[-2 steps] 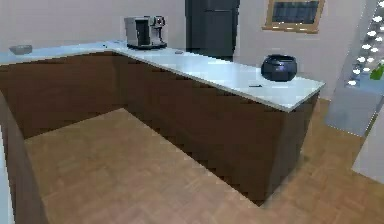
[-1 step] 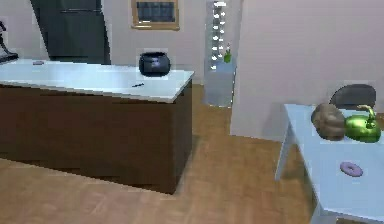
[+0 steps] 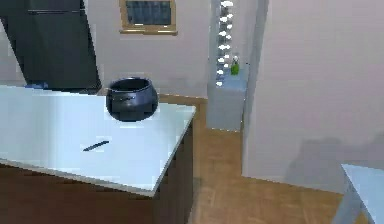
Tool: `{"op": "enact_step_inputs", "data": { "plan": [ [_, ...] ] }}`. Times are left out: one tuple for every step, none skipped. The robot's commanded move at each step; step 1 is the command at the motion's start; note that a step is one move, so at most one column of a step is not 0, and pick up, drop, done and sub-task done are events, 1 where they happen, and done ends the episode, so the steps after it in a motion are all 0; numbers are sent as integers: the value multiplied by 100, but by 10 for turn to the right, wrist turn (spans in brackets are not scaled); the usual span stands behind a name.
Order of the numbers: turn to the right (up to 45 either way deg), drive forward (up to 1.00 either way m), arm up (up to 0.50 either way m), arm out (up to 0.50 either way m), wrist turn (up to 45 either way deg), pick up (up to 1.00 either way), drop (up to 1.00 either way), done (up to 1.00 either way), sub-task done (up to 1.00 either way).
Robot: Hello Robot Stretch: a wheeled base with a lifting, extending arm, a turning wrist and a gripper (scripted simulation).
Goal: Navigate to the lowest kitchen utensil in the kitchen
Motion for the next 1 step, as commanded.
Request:
{"op": "enact_step_inputs", "data": {
  "plan": [
    [-450, 0, 0, 0, 0, 0, 0, 0, 0]
  ]
}}
